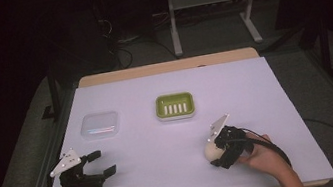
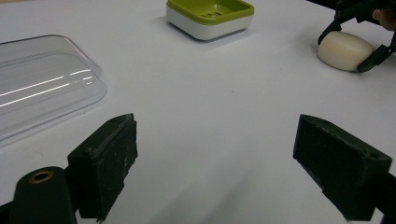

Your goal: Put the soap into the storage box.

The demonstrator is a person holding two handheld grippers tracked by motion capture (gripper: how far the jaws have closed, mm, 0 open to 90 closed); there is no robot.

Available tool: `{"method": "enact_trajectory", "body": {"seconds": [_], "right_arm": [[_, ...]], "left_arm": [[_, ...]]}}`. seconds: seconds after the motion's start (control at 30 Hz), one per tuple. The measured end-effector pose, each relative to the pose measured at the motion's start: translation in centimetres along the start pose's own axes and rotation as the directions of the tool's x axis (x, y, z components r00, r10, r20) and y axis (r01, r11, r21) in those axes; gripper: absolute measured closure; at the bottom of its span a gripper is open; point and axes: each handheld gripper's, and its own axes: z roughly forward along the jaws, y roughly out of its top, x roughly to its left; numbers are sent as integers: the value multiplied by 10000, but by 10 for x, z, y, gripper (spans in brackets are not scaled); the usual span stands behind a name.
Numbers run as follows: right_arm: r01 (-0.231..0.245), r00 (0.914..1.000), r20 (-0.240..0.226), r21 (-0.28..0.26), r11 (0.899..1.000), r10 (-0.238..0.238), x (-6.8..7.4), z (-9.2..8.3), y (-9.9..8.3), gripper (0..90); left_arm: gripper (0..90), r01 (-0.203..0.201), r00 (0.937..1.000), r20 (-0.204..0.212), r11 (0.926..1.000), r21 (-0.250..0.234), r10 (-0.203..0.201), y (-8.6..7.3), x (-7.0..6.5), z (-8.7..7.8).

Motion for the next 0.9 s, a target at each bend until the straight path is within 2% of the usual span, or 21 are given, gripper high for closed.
{"method": "enact_trajectory", "body": {"seconds": [0.6,0.9], "right_arm": [[74,9998,157,26,10000,-74,1,0,0,235],[-146,9999,94,74,9999,145,2,0,2,237]], "left_arm": [[132,2,10000,-9,10000,14,-2,0,0,0],[131,27,10000,-49,10000,-16,-27,-1,1,-1]]}}
